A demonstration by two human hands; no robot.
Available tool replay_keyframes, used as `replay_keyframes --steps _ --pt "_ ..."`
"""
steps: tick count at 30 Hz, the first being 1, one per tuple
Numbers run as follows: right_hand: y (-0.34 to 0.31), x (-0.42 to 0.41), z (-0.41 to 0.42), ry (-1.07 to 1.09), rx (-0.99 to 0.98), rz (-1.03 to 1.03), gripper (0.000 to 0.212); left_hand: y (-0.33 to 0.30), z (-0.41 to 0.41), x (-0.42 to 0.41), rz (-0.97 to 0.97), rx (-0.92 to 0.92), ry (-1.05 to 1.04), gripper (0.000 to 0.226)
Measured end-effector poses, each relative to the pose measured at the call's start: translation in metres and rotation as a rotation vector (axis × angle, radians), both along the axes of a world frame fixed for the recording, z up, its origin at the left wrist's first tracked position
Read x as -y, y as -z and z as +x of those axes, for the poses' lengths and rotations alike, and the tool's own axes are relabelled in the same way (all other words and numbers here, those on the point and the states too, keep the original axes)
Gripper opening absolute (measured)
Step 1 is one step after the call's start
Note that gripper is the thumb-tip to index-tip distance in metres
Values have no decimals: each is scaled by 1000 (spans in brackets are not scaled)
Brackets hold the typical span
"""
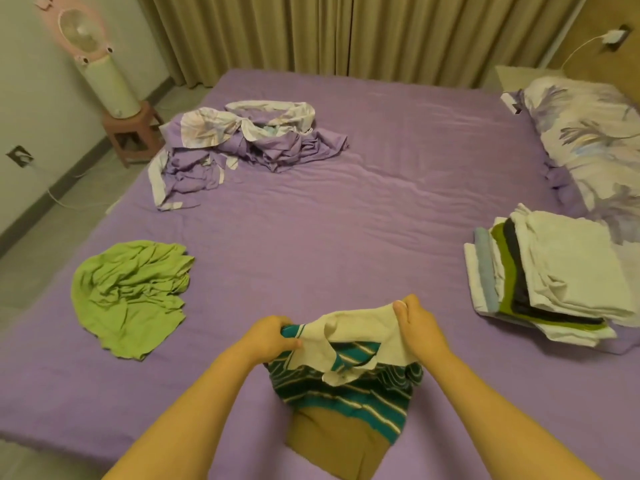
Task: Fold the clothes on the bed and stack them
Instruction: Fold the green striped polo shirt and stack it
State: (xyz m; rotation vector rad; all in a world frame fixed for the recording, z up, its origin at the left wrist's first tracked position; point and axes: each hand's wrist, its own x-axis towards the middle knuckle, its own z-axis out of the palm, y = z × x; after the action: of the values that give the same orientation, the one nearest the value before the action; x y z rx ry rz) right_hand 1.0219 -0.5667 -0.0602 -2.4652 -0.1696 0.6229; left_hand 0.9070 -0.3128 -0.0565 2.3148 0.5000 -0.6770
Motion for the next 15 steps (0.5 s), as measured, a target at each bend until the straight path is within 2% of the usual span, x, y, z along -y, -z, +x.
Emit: replay_keyframes --steps 7,10,15 --pt "19 -34 65 106 164 -150 30 25 79 -44 121 77 -58 16" --pt "34 -54 99 201 196 -94 28 46 124 -63 181 112 -96 23" --pt "85 -83 144 327 129 90 25 99 190 -81 267 144 -143 27"
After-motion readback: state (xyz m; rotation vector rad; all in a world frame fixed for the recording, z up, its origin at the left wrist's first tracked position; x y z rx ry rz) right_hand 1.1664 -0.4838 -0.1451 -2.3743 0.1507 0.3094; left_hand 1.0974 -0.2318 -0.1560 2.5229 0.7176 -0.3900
